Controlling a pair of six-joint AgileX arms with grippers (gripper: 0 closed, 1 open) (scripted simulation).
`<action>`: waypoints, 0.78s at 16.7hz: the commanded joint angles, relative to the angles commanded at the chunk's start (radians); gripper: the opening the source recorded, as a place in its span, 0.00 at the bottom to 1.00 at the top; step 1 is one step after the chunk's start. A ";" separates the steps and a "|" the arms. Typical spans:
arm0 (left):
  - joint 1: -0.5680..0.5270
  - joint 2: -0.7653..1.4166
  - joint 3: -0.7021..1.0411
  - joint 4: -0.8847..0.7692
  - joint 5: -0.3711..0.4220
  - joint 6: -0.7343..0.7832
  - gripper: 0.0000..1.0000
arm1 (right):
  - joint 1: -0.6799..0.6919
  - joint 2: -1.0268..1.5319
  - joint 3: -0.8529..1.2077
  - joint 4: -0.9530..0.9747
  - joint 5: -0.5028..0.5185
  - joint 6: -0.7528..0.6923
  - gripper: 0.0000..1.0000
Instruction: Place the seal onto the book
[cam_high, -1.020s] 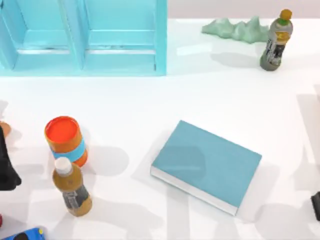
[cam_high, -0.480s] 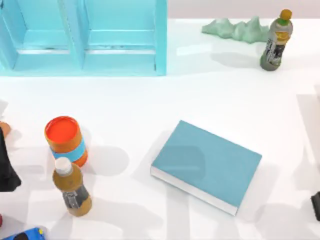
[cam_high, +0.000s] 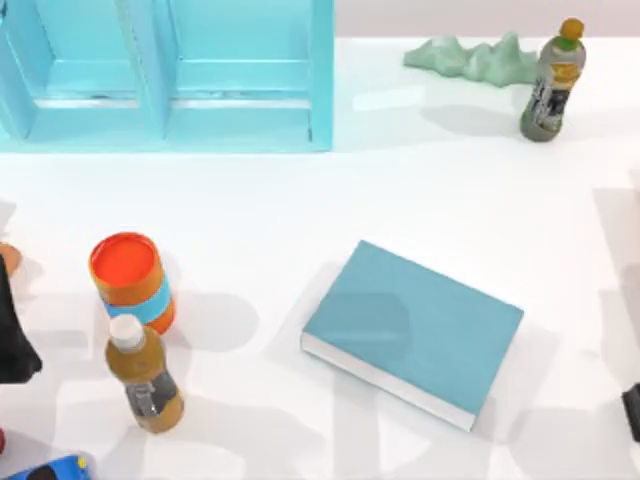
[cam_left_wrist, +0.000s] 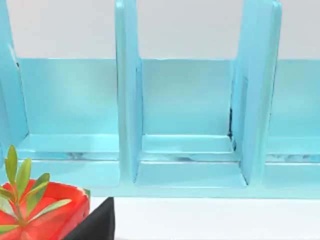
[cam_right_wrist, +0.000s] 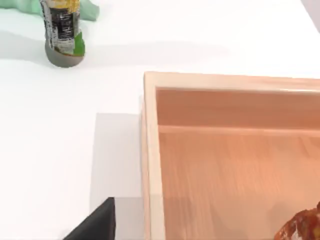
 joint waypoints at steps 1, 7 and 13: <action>0.000 0.000 0.000 0.000 0.000 0.000 1.00 | -0.021 0.104 0.081 -0.061 0.000 -0.020 1.00; 0.000 0.000 0.000 0.000 0.000 0.000 1.00 | -0.146 0.680 0.554 -0.434 0.000 -0.141 1.00; 0.000 0.000 0.000 0.000 0.000 0.000 1.00 | -0.247 1.140 0.936 -0.733 0.000 -0.238 1.00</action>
